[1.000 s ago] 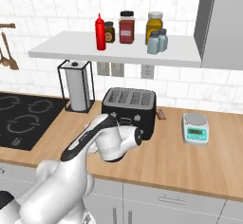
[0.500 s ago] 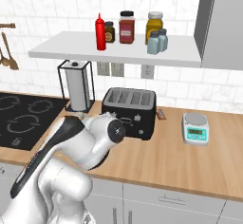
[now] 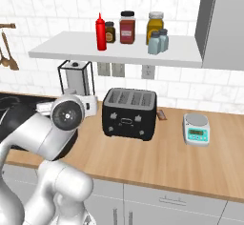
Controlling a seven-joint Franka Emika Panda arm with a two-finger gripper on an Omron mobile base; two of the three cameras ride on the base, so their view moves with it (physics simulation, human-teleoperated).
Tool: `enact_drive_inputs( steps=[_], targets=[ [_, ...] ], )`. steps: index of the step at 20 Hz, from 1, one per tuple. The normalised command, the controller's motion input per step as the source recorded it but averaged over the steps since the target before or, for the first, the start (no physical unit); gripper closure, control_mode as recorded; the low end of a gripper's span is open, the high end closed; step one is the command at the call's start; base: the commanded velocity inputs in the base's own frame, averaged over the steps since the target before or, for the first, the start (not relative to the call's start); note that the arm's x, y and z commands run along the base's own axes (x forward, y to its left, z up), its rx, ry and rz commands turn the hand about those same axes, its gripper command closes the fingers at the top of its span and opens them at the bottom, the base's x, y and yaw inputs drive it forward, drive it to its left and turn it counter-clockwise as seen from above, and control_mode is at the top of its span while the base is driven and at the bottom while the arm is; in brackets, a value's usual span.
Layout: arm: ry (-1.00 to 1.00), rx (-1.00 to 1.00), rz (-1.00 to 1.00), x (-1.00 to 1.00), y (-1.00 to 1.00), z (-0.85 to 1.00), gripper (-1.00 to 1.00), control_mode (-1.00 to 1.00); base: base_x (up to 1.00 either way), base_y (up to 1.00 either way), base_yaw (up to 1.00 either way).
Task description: Put the shaker and condiment bottle from the counter next to their counterparts in the cabinet.
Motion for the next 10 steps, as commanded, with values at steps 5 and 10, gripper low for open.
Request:
enact_drive_inputs(
  steps=[5,10],
  targets=[
    [0.0,0.0,-0.3,0.0,0.19,1.0,1.0,-1.0,0.0,0.0,0.0],
    [0.0,0.0,-0.22,0.0,0.4,1.0,1.0,-1.0,0.0,0.0,0.0]
  ],
)
